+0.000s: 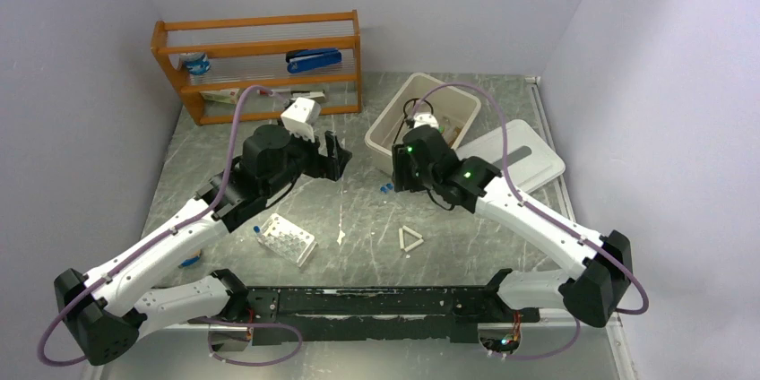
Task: Organize the chemistry lab equipment
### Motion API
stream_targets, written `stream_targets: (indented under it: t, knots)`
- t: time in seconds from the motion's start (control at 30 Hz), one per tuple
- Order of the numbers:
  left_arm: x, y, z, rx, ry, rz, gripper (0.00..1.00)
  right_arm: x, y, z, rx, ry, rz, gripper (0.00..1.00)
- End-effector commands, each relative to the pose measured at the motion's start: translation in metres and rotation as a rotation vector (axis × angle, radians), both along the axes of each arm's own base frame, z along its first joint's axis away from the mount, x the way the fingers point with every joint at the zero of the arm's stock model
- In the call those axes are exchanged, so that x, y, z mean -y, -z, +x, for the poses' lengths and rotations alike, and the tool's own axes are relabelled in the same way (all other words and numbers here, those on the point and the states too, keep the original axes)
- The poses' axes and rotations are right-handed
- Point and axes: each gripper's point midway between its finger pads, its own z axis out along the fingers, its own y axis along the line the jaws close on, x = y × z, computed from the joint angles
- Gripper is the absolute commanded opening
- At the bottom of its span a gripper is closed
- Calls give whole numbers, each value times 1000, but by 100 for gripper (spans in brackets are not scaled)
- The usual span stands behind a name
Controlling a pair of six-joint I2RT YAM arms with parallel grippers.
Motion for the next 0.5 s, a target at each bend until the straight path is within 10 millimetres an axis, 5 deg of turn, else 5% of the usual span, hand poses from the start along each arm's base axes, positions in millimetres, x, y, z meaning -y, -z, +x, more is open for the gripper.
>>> stream_targets:
  t: [0.0, 0.2, 0.33, 0.47]
  knots:
    - [-19, -27, 1, 54, -78, -20, 87, 8, 44, -29, -88, -33, -163, 55]
    - [-30, -16, -4, 23, -118, -23, 87, 13, 105, -69, -223, -78, -278, 53]
    - [-26, -13, -5, 7, -106, -41, 87, 22, 130, -70, -260, -60, -373, 27]
    - [-22, -11, -3, -7, -101, -32, 87, 30, 148, -69, -295, -54, -469, 33]
